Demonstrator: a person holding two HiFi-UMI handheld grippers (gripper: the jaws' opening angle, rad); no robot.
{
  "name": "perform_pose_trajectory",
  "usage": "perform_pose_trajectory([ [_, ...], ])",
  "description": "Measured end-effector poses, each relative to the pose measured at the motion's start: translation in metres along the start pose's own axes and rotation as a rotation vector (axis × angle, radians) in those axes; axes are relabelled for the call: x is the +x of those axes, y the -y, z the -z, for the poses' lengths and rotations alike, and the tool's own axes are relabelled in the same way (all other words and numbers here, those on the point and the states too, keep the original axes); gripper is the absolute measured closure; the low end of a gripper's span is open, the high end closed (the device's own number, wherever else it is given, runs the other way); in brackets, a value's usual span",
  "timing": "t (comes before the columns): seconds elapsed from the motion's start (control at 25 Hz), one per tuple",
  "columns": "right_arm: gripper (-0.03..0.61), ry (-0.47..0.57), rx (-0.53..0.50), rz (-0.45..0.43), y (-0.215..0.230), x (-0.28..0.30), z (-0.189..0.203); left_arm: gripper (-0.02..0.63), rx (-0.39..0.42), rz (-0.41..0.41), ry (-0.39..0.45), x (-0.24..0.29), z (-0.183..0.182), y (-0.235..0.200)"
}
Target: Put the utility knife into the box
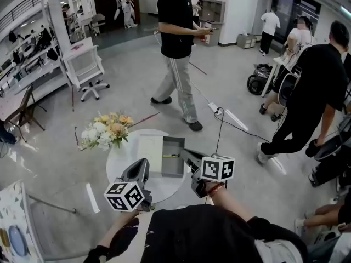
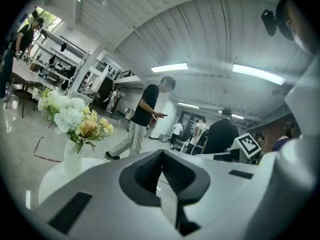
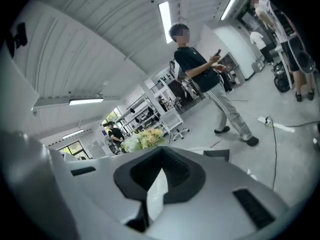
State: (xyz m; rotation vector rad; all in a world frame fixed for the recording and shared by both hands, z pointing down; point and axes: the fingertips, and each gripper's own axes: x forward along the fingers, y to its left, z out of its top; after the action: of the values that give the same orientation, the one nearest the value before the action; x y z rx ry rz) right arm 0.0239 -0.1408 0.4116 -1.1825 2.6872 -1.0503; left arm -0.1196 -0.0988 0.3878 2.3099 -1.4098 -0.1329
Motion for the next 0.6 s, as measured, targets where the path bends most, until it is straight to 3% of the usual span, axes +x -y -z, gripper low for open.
perform_pose_trajectory([
  [0.2, 0.575, 0.097, -0.148, 0.018, -0.018, -0.014, -0.014, 0.601, 0.019, 0.015, 0.011, -0.005, -0.001, 0.008],
  [0.6, 0.575, 0.044, -0.219, 0.082, -0.020, -0.010, 0.005, 0.601, -0.001, 0.006, -0.010, -0.018, 0.013, -0.002],
])
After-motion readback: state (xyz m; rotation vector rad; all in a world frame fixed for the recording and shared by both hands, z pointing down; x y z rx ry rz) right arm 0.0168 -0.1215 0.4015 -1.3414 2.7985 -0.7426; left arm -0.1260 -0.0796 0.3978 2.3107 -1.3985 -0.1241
